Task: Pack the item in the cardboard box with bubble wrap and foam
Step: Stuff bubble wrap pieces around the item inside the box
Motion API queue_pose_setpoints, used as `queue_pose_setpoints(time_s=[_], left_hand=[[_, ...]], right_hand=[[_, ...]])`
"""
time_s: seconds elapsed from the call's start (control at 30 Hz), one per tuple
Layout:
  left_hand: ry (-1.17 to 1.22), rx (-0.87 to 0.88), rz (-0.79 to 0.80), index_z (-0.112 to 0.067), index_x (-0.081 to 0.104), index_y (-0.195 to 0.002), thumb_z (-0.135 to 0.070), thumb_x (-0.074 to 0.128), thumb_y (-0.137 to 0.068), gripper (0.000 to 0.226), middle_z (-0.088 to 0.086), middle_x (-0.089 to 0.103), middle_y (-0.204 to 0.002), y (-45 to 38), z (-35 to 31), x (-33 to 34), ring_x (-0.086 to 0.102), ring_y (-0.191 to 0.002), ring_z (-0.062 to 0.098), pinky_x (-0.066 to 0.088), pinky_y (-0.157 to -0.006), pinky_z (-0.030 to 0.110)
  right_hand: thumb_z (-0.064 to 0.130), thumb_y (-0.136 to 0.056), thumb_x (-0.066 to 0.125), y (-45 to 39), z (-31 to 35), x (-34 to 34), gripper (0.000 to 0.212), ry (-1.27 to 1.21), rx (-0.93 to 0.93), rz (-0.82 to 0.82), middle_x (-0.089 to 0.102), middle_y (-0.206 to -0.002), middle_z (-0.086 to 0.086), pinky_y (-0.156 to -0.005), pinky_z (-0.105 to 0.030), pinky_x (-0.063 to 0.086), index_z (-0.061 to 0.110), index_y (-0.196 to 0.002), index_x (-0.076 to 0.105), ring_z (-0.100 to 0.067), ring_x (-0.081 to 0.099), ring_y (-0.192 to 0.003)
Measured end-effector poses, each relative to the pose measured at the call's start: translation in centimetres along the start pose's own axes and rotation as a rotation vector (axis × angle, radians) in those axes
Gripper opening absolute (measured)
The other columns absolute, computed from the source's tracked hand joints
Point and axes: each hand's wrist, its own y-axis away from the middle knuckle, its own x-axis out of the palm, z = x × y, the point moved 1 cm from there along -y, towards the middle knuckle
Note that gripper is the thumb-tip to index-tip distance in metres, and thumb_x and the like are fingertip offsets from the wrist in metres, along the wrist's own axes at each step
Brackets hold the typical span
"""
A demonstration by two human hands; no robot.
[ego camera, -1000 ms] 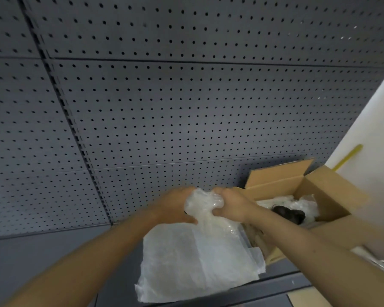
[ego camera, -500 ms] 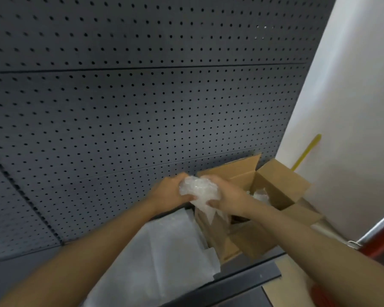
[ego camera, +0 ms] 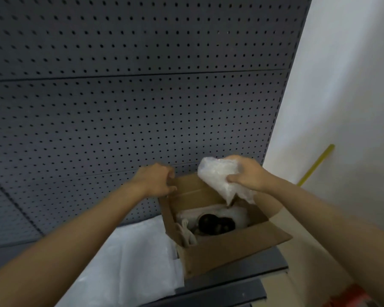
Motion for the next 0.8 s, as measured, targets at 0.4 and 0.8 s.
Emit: queue_pose_setpoints(time_s=[0.4,0.8], left_hand=[[-0.066,0.054,0.231,-0.014,0.065,-0.110,-0.046,0.054,-0.090,0.039,0.005,0.066,-0.110,-5.1,-7.9,6.4,0.062,-0.097,0.023,0.052,-0.080,0.035],[0.013,-0.142,0.451,-0.017,0.054,-0.125,-0.046,0.059,-0.086,0.049,0.004,0.061,-0.120,-9.0,-12.2,12.5,0.057,-0.108,0.022,0.046,-0.081,0.032]], right_hand=[[0.023,-0.088,0.056,-0.5,-7.1,-0.4,0.050,0.587,-0.030,0.363,0.053,-0.131,-0.005,-0.101,-0.031,0.036,0.018,-0.136,0.047,-0.024,0.048,-0.121],[0.044,-0.084,0.052,-4.7,-12.6,1.8,0.058,0.430,-0.216,0.541,0.055,-0.130,-0.004,-0.098,-0.031,0.041,0.019,-0.136,0.047,-0.021,0.052,-0.118]])
